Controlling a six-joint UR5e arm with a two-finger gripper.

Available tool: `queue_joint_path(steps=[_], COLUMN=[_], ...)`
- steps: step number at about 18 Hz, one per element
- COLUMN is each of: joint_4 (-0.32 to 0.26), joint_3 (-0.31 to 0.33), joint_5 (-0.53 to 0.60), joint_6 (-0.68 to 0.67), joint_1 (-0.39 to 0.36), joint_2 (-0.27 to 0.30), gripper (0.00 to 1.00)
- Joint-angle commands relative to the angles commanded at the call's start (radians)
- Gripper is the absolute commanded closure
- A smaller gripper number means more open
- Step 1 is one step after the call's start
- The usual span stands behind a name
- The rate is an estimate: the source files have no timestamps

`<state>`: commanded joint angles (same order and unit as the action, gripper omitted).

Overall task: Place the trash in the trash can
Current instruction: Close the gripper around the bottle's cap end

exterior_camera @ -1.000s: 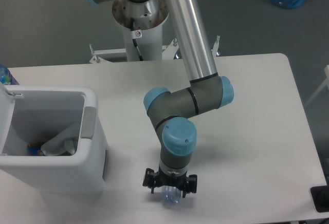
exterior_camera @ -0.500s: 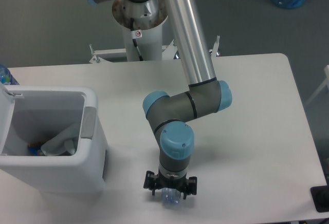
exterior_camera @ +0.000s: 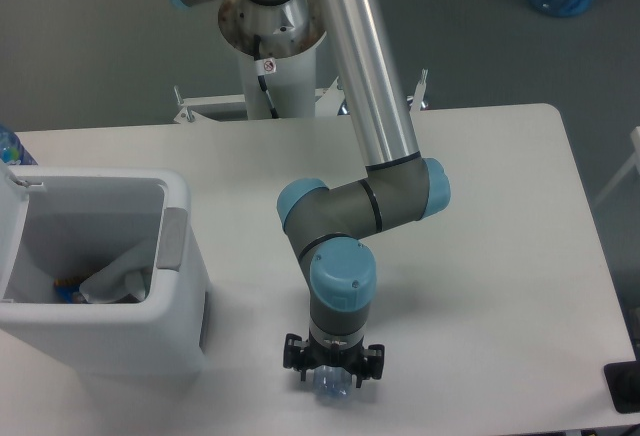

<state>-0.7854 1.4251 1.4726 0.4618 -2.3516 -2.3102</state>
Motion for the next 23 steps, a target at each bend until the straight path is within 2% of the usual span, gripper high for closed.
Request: queue_joint_path(steps=[5, 23], joint_4=[0.003, 0.005], joint_3=[0.000, -0.012], joint_5=[0.008, 0.009], joint_6=[0.000, 0.003], joint_1=[0.000, 0.003], joint_2=[0.000, 0.009], gripper=[0.33, 0.40])
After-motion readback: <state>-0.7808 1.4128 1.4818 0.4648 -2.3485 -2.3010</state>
